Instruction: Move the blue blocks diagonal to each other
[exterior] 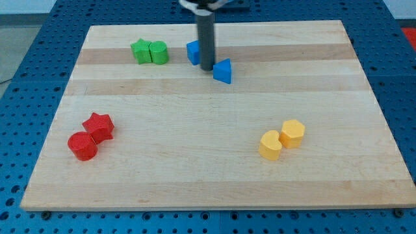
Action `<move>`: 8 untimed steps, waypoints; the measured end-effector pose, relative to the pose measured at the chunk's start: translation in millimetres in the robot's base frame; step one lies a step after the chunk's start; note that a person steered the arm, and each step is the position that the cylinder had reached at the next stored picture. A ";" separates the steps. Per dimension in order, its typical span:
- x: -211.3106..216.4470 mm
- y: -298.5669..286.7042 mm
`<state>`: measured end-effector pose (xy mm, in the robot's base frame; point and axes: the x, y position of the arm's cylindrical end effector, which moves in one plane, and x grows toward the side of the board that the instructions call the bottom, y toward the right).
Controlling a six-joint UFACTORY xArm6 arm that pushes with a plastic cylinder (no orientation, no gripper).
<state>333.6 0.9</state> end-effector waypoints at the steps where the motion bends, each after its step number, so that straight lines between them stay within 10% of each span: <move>1: 0.0 4.1; 4: -17.3 -60.2; 8: -89.6 13.1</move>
<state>244.0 14.0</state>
